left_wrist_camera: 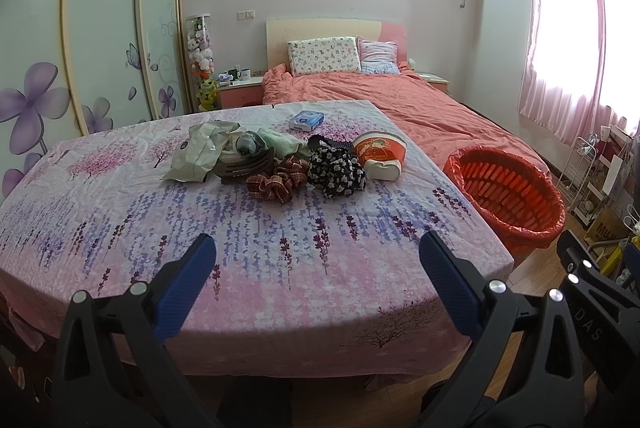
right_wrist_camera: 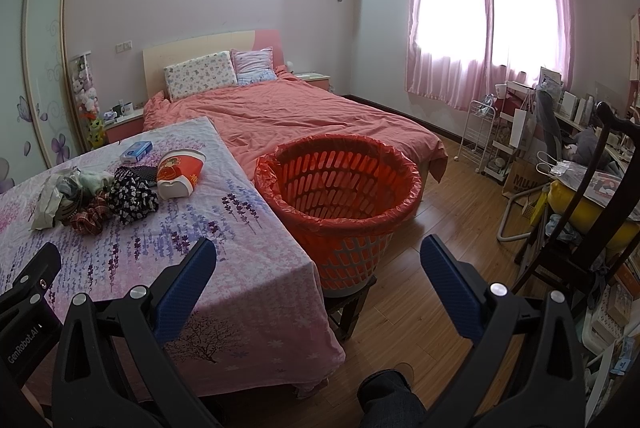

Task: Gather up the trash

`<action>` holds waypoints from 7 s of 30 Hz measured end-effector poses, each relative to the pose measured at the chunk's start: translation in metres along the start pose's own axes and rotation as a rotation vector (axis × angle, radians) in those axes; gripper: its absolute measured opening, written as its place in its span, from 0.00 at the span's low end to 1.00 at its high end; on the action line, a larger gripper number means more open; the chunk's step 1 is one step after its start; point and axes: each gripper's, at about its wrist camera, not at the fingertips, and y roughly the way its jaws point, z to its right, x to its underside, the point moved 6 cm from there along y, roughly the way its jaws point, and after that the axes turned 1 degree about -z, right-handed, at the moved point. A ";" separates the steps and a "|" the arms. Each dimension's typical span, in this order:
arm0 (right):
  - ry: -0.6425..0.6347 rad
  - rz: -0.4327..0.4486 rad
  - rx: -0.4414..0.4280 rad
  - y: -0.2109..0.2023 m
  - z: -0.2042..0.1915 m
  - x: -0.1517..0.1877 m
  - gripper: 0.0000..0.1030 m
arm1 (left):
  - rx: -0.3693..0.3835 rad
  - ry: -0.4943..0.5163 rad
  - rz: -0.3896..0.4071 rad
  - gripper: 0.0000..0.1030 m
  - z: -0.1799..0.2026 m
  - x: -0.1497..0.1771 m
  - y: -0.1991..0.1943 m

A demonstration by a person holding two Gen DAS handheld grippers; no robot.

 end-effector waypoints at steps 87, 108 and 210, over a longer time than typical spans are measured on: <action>-0.059 -0.241 -0.274 0.157 -0.150 -0.054 0.95 | -0.153 -0.168 -0.202 0.96 -0.218 -0.075 0.207; -0.111 -0.347 -0.251 0.195 -0.174 -0.039 0.72 | -0.121 -0.157 -0.309 0.94 -0.215 -0.078 0.282; 0.225 -0.103 -0.086 0.184 0.086 -0.112 0.72 | 0.570 0.254 -0.321 0.58 0.268 -0.080 0.228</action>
